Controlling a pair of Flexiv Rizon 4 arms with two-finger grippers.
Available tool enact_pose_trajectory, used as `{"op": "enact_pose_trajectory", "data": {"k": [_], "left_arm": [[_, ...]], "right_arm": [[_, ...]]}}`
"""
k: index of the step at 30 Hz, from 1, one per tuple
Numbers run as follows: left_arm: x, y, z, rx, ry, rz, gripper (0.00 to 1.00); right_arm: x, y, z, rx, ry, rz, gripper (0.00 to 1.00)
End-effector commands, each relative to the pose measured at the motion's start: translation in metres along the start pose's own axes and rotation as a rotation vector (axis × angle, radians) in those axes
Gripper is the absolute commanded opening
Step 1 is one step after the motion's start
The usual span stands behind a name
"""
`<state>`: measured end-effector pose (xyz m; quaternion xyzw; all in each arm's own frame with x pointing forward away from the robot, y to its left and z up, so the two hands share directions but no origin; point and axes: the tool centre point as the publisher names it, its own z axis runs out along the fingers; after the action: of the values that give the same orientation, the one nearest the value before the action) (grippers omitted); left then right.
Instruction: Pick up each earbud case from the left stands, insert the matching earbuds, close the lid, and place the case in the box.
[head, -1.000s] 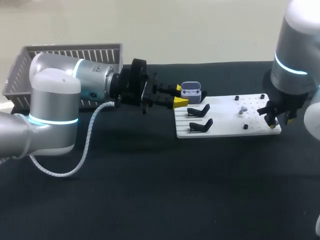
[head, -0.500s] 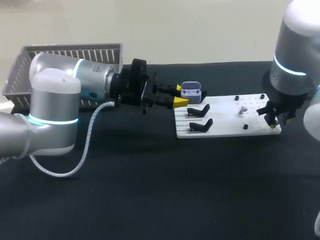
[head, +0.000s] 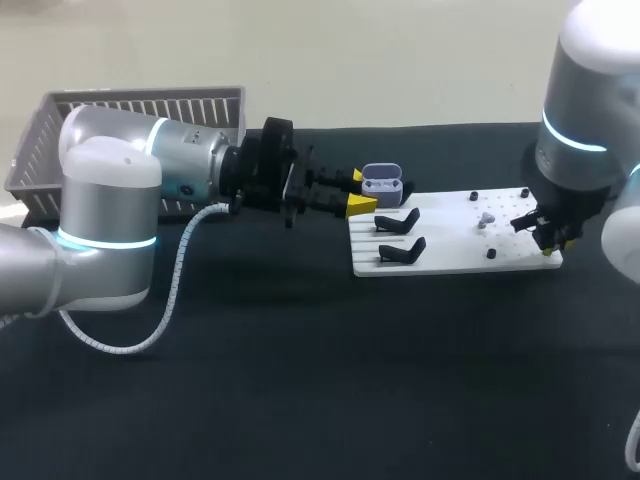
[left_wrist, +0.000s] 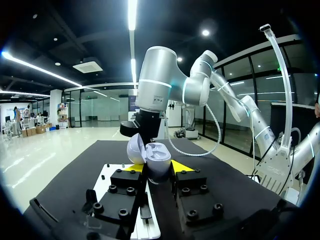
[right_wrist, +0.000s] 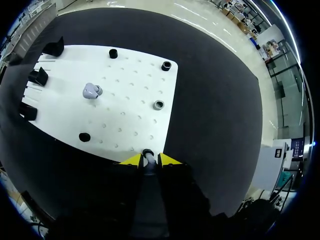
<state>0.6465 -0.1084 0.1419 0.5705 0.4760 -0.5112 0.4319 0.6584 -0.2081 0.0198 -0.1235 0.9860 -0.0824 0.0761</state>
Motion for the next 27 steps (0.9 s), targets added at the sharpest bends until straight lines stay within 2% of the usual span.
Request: {"op": "enact_pose_trajectory", "data": {"k": [1, 7, 9, 14, 18, 27], "left_arm": [[0.001, -0.001, 0.0, -0.003, -0.004, 0.003, 0.0], [0.001, -0.001, 0.0, -0.003, -0.004, 0.003, 0.0], [0.001, -0.001, 0.0, -0.003, -0.004, 0.003, 0.0], [0.001, -0.001, 0.0, -0.003, -0.004, 0.003, 0.0], [0.001, -0.001, 0.0, -0.003, -0.004, 0.003, 0.0], [0.001, -0.001, 0.0, -0.003, -0.004, 0.003, 0.0]], "right_arm": [[0.001, 0.001, 0.0, 0.005, -0.002, 0.003, 0.0], [0.007, 0.006, -0.022, 0.017, -0.011, 0.027, 0.0], [0.01, 0.008, -0.034, 0.03, -0.009, 0.05, 0.0], [0.02, 0.016, -0.071, -0.002, -0.031, 0.149, 0.0], [0.025, 0.034, -0.101, -0.015, -0.036, 0.174, 0.0], [0.028, 0.083, -0.156, 0.012, -0.04, 0.162, 0.0]]}}
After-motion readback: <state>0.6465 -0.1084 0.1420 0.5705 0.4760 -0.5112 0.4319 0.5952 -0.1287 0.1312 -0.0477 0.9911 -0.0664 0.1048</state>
